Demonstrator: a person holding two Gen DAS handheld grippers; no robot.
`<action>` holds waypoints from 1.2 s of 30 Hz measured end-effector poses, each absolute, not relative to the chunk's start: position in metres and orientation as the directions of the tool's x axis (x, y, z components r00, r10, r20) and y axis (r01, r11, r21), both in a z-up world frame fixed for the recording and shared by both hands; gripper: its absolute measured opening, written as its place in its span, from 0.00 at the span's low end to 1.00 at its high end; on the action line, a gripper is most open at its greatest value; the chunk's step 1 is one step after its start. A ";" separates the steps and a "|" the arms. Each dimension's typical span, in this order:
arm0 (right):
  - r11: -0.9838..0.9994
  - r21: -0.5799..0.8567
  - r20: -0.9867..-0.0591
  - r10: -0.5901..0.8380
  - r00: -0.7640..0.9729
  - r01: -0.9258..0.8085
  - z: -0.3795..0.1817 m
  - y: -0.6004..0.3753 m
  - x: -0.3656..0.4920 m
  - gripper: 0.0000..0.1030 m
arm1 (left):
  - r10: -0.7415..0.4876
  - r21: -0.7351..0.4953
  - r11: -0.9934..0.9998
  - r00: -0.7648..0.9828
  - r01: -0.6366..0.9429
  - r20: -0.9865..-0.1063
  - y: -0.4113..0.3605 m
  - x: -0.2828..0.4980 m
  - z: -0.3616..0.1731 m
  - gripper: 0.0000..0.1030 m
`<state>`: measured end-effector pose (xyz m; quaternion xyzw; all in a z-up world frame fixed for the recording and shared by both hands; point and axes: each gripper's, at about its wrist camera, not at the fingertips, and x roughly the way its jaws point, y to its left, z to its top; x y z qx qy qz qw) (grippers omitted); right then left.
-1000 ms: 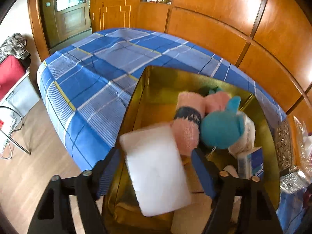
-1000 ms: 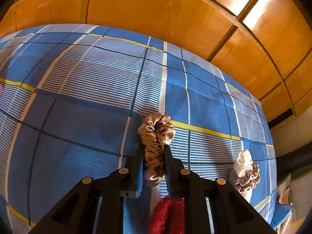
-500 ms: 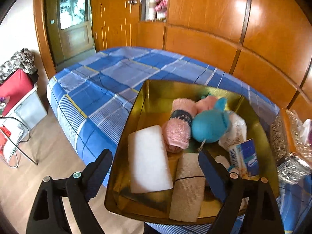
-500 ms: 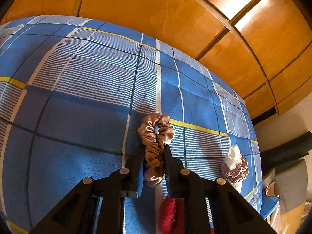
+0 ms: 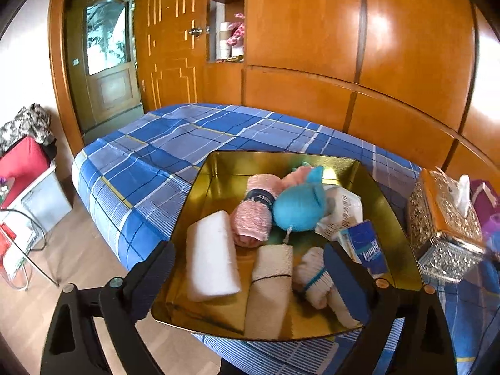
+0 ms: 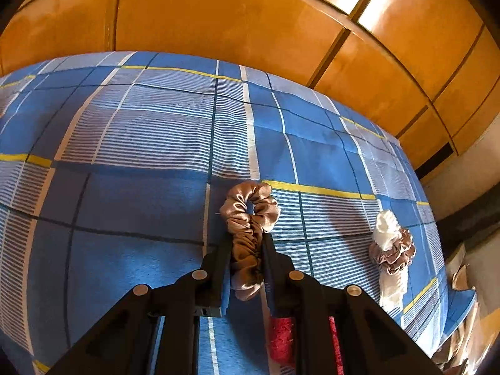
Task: Organize soft objects
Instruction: 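Carry the brown scrunchie to the gold tray and open the right gripper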
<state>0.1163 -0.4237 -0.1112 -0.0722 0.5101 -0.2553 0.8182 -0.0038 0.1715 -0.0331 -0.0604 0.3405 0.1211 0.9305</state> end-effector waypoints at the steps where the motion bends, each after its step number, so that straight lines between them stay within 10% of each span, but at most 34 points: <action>1: 0.857 -0.388 -0.794 -0.498 0.349 0.340 -0.112 -0.422 0.116 0.17 | 0.186 -0.020 0.965 0.738 -0.261 -0.649 0.168 -0.004 -0.034 0.97; 14: 0.850 -0.407 -0.790 -0.511 0.338 0.334 -0.111 -0.421 0.118 0.17 | 0.187 0.034 0.975 0.733 -0.218 -0.655 0.148 -0.007 -0.047 0.99; 36: 0.936 -0.009 -0.867 -0.182 0.464 0.351 -0.034 -0.415 0.140 0.15 | 0.106 0.008 0.990 0.726 -0.138 -0.679 0.135 -0.009 -0.054 0.99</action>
